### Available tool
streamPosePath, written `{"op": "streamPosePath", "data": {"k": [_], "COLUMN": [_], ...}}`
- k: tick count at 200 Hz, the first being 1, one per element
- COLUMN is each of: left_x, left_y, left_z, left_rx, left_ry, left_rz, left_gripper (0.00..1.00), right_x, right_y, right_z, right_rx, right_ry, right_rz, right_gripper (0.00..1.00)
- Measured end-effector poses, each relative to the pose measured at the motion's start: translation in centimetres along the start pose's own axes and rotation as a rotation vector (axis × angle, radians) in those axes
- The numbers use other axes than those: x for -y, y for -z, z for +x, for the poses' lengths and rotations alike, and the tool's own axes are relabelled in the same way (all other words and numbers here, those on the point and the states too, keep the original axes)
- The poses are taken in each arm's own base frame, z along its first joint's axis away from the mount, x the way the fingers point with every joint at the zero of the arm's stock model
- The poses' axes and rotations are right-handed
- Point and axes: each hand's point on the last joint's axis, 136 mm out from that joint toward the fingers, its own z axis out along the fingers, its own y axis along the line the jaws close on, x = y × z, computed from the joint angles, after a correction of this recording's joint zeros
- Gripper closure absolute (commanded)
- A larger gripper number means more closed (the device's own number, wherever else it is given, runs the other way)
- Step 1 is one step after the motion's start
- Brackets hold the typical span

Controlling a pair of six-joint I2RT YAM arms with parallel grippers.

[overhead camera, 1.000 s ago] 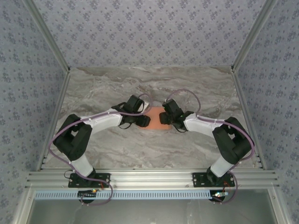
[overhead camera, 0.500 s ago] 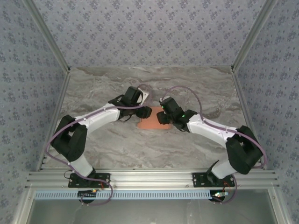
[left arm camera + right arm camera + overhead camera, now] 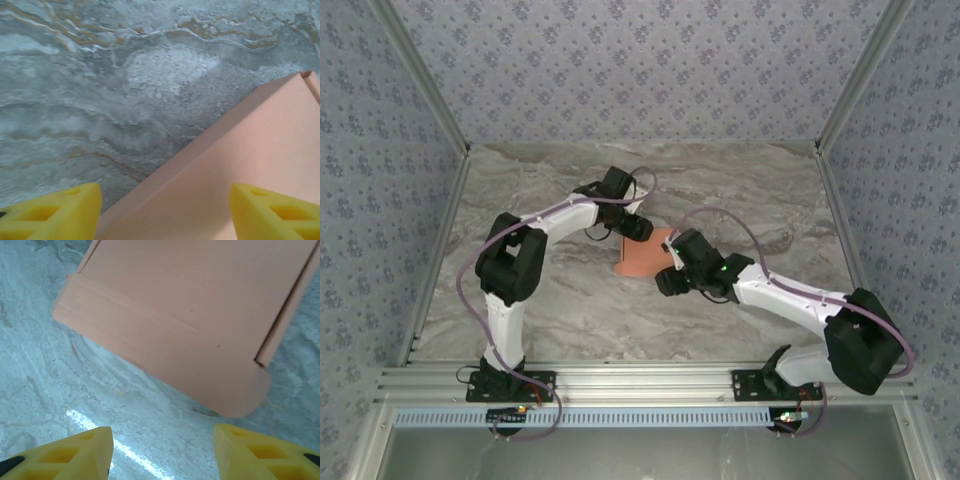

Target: Fold the paper box

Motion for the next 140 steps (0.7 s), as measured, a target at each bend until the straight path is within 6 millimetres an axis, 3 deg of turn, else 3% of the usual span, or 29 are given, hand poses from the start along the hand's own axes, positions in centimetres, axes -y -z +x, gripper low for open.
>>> {"op": "streamPosePath", "data": {"k": [32,89,140], "left_x": [1.5,3.4,3.9], "left_y": [0.1,2.5,3.5], "left_z": [1.3,7.3,6.6], "left_rx": [-0.036,-0.092,-0.033], "left_ry": [0.017,0.107,0.127], "left_rz": [0.09,0.175,0.195], "left_gripper": [0.33,0.33,0.32], "right_x": [0.1,1.3,3.0], "right_y": [-0.1,0.4,0.0], "right_z": [0.1,0.3,1.8], "right_rx": [-0.007,-0.011,-0.021], "right_ry": [-0.004,-0.043,-0.223], "right_rz": [-0.002,0.004,-0.067], "right_gripper": [0.43,0.43,0.43]}}
